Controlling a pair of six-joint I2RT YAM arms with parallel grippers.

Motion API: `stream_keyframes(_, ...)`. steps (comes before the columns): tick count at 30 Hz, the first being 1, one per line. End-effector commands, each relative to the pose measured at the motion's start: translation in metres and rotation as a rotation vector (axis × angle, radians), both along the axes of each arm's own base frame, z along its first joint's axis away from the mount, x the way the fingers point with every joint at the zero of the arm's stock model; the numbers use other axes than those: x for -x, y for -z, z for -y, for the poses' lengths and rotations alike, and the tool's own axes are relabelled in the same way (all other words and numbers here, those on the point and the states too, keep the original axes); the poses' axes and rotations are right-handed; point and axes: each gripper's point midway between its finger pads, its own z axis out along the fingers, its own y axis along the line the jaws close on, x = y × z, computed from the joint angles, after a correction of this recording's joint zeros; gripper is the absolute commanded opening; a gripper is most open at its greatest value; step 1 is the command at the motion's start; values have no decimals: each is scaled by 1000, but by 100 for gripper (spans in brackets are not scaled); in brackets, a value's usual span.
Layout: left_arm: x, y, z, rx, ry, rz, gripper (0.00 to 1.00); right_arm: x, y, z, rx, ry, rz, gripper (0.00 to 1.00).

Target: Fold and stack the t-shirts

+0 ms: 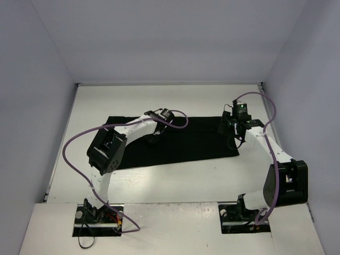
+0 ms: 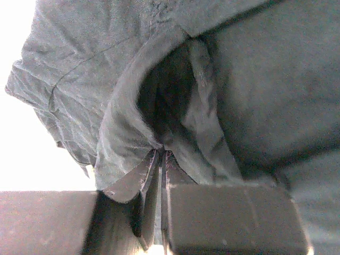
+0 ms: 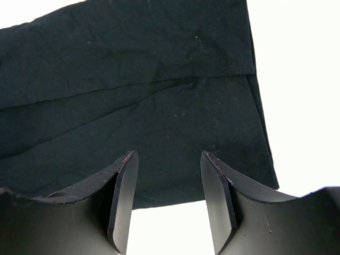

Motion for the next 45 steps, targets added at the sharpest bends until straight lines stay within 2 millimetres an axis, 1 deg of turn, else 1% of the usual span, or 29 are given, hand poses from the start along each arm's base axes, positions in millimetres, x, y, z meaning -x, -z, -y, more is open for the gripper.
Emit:
stream_keyframes(1,3,-59,10,113,25,36,0,-5,-17,-5,-26,0,61,48)
stream_keyframes(3,11,-62,15,153,22,-1,0,-4,-17,-6,-28,0,61,48)
stream_keyframes(5,22,-60,22,206,17,-56,0,-5,-17,-6,-28,0,61,48)
stream_keyframes(9,45,-51,39,319,-36,-167,0,-6,-18,-5,-27,1,61,48)
stream_keyframes(12,57,-47,46,365,-85,-204,0,-8,-20,-5,-22,-1,67,48)
stream_keyframes(13,59,-46,47,377,-94,-212,1,-10,-20,-4,-19,-2,68,49)
stream_keyframes(14,60,-50,49,390,-100,-211,6,-11,-21,-4,-15,-4,69,49)
stream_keyframes(15,60,-55,50,405,-105,-204,12,-13,-22,-4,-10,-7,72,49)
stream_keyframes(17,60,-70,53,432,-107,-192,21,-19,-21,-4,-4,-12,68,49)
stream_keyframes(19,61,-89,61,492,-97,-194,30,-29,-27,-5,2,-18,82,49)
stream_keyframes(21,64,-112,78,603,-84,-197,36,-37,-28,-5,7,-17,80,50)
stream_keyframes(23,67,-130,93,696,-71,-214,39,-48,-22,-6,12,-16,64,50)
stream_keyframes(24,65,-137,95,725,-79,-212,40,-54,-20,-7,13,-16,59,50)
stream_keyframes(25,61,-142,92,740,-101,-197,40,-59,-20,-8,12,-17,59,50)
stream_keyframes(26,54,-143,84,738,-132,-178,40,-64,-20,-9,13,-19,58,50)
stream_keyframes(29,37,-138,53,712,-233,-130,40,-78,-20,-17,-2,-50,57,49)
stream_keyframes(31,24,-128,19,657,-308,-91,40,-80,-23,-38,-31,-110,61,48)
stream_keyframes(33,14,-119,-11,624,-381,-72,39,-78,-27,-62,-64,-165,65,48)
stream_keyframes(35,7,-110,-33,604,-433,-58,38,-72,-31,-95,-102,-224,64,48)
stream_keyframes(37,0,-97,-56,578,-492,-44,34,-62,-32,-130,-127,-283,57,48)
stream_keyframes(39,-10,-83,-73,577,-543,-34,32,-53,-32,-166,-130,-339,55,48)
stream_keyframes(42,-20,-61,-89,564,-596,-33,28,-38,-34,-226,-136,-439,65,48)
stream_keyframes(43,-25,-57,-95,559,-612,-19,28,-38,-25,-237,-132,-443,49,48)
stream_keyframes(44,-29,-54,-99,553,-627,-11,27,-37,-20,-247,-129,-448,42,48)
stream_keyframes(45,-32,-48,-102,547,-640,-12,27,-36,-21,-263,-128,-465,53,48)
